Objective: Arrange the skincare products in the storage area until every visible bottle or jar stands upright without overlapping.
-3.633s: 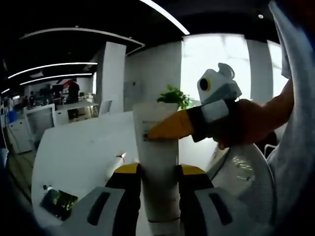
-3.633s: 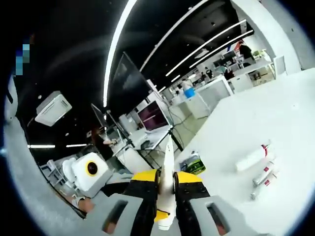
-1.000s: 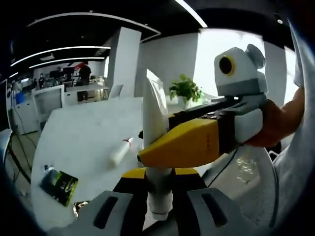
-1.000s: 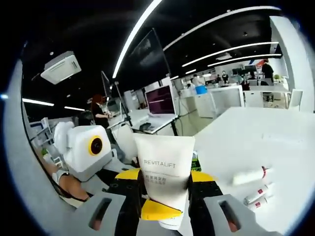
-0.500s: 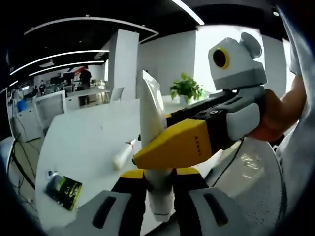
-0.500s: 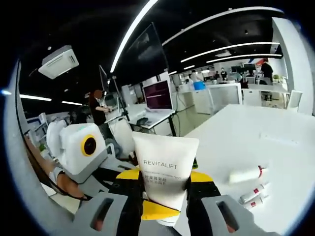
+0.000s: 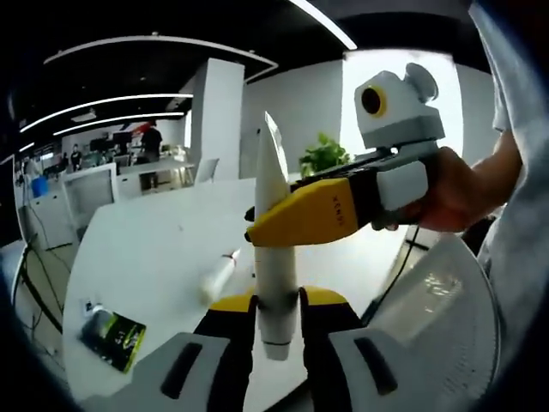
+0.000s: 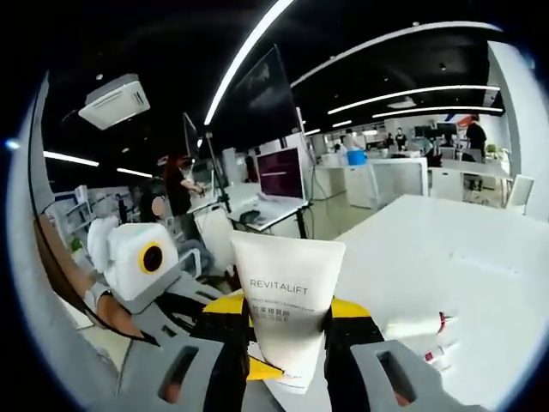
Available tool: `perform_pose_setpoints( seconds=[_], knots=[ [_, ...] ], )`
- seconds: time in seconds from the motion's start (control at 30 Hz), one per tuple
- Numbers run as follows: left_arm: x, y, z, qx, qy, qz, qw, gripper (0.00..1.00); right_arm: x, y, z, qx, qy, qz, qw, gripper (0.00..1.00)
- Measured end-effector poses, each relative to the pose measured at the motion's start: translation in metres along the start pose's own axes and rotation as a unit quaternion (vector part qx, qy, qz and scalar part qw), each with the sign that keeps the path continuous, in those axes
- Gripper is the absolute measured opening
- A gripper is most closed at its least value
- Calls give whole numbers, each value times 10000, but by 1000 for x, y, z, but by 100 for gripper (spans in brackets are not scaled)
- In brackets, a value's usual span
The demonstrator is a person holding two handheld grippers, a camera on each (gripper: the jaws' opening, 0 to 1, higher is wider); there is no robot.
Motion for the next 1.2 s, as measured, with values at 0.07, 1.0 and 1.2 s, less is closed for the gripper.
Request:
perform_pose_setpoints(
  seconds=[0.07, 1.0, 1.2],
  knots=[
    [1, 0, 2, -19, -69, -5, 10000, 16, -4, 10, -2, -4, 89, 55, 9999, 26],
    [3, -25, 70, 1018, -2321, -802, 9640, 0, -60, 120, -15, -109, 532, 742, 9958, 28],
    [0, -31, 82, 1069, -2659, -816, 9546, 0, -53, 140, -15, -135, 474, 864, 9950, 28]
  ],
)
Point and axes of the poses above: the point that each gripper's makers call its tool centre point, and the gripper's own axes: x roughly forward along the fingers, y roughly to its right, z roughly out of its underside, the point moved 5 cm from there along -x, roughly backward along the fingers, and after that the axes turned 2 degrees about -z, right-handed, at the moved point
